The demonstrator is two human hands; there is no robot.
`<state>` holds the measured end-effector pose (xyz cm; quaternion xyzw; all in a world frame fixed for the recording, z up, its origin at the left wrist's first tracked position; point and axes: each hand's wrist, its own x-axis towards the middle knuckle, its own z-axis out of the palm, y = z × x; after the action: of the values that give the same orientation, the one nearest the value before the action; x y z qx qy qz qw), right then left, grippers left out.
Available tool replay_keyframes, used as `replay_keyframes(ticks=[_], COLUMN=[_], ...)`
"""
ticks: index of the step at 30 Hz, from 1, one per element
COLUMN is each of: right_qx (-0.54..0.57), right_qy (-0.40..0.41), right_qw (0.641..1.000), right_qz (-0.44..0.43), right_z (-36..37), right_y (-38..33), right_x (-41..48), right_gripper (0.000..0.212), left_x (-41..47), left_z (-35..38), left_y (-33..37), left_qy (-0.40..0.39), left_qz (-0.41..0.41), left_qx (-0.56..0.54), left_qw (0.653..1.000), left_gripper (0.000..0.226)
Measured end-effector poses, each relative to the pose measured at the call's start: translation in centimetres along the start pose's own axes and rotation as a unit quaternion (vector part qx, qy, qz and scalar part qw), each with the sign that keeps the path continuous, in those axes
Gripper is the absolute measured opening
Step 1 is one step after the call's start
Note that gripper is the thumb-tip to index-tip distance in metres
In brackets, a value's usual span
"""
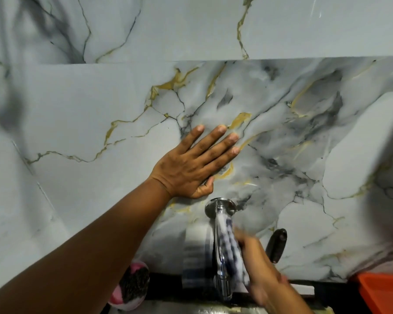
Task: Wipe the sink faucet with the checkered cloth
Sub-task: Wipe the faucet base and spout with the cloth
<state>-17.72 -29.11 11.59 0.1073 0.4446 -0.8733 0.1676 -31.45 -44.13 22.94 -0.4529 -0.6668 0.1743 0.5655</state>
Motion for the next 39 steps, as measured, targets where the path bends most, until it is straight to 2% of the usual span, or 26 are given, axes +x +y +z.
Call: replay_keyframes(ticks=[1,2,5,6,7,8,10,11,14,15,17,18,20,21,22,25,28,29,30,31,32,34,35,38,39], right_qx=[0.022,0.012,-0.147,-0.248,-0.361,-0.47,-0.612,-0.67,-0.796,-0.826,-0.87,-0.88,-0.885,-0.888,-0.892,-0.915,-0.945,-0.95,-0.941,-0.923,-0.905,-0.9,-0.901,-0.889,-0.875], right_qy=[-0.019,0.015,0.122,0.181,0.226,0.234,0.177,0.162,0.149,0.129,0.074,0.043,-0.035,-0.069,-0.083,-0.047,-0.087,-0.086,-0.086,-0.101,-0.124,-0.14,-0.119,-0.025,-0.008], right_qw=[0.999,0.999,0.98,0.948,0.898,0.841,0.746,0.689,0.526,0.48,0.409,0.381,0.363,0.35,0.334,0.296,0.209,0.204,0.234,0.283,0.295,0.246,0.258,0.334,0.371], right_qz=[-0.029,-0.029,-0.056,-0.084,-0.108,-0.132,-0.191,-0.223,-0.26,-0.265,-0.267,-0.279,-0.29,-0.291,-0.294,-0.27,-0.235,-0.218,-0.23,-0.242,-0.281,-0.331,-0.328,-0.313,-0.311], right_z=[1.0,1.7,2.5,2.4,2.7,2.9,2.8,3.0,5.2,5.7,5.7,5.2,4.2,4.0,4.1,6.6,6.8,5.5,4.0,2.6,1.7,2.1,3.3,5.7,5.1], right_y=[-0.4,-0.8,0.8,1.7,2.2,2.6,3.7,3.6,1.1,0.5,0.3,0.6,0.8,0.3,-0.7,-4.2,-2.0,-0.4,1.0,1.8,2.0,0.9,-0.3,-3.2,-3.0], right_x=[0.3,0.1,-1.0,-2.1,-3.3,-4.2,-4.2,-4.0,-3.0,-2.9,-3.4,-3.9,-4.8,-5.1,-4.9,-3.1,-2.8,-3.7,-4.5,-5.3,-5.6,-4.7,-3.7,-1.3,-1.1], right_gripper=[0.05,0.053,0.053,0.049,0.049,0.06,0.078,0.078,0.069,0.067,0.054,0.044,0.024,0.022,0.022,0.033,0.031,0.029,0.03,0.035,0.038,0.033,0.03,0.033,0.034], left_x=[0.0,-0.1,-0.3,-0.2,-0.1,0.0,0.1,0.0,-0.1,-0.1,-0.1,-0.1,-0.2,-0.1,0.0,0.3,-0.1,-0.3,-0.3,-0.3,-0.3,-0.1,0.0,-0.2,-0.3], left_z=[-0.1,-0.1,0.0,0.1,0.2,0.2,0.2,0.1,0.0,0.0,0.0,-0.1,-0.1,-0.2,-0.2,-0.1,0.0,0.0,0.0,-0.1,-0.1,-0.2,-0.2,0.0,0.0], left_y=[0.0,0.1,0.4,0.5,0.6,0.5,0.3,0.2,0.0,0.0,0.0,0.1,0.5,0.6,0.5,-0.1,0.0,0.3,0.4,0.5,0.4,0.2,0.0,-0.1,0.0], left_qy=[-0.001,0.0,0.005,0.005,0.007,0.007,0.001,-0.004,-0.009,-0.007,-0.001,0.001,0.0,-0.002,-0.004,-0.002,0.001,0.0,-0.001,-0.001,0.0,-0.002,-0.003,-0.005,-0.007], left_qz=[0.0,0.001,0.0,-0.002,-0.003,-0.005,-0.008,-0.008,-0.007,-0.006,-0.007,-0.008,-0.01,-0.009,-0.008,-0.005,-0.004,-0.004,-0.003,-0.004,-0.005,-0.007,-0.007,-0.001,0.0], left_qx=[-0.001,-0.002,-0.002,-0.003,-0.005,-0.006,-0.01,-0.011,-0.006,-0.004,-0.004,-0.005,-0.006,-0.008,-0.009,-0.002,-0.003,-0.007,-0.01,-0.012,-0.011,-0.012,-0.009,-0.005,-0.006], left_qw=[1.0,1.0,1.0,1.0,1.0,1.0,1.0,1.0,1.0,1.0,1.0,1.0,1.0,1.0,1.0,1.0,1.0,1.0,1.0,1.0,1.0,1.0,1.0,1.0,1.0], left_gripper=[0.073,0.073,0.073,0.074,0.074,0.074,0.073,0.073,0.072,0.072,0.072,0.072,0.072,0.072,0.072,0.072,0.073,0.073,0.073,0.074,0.074,0.074,0.074,0.072,0.072])
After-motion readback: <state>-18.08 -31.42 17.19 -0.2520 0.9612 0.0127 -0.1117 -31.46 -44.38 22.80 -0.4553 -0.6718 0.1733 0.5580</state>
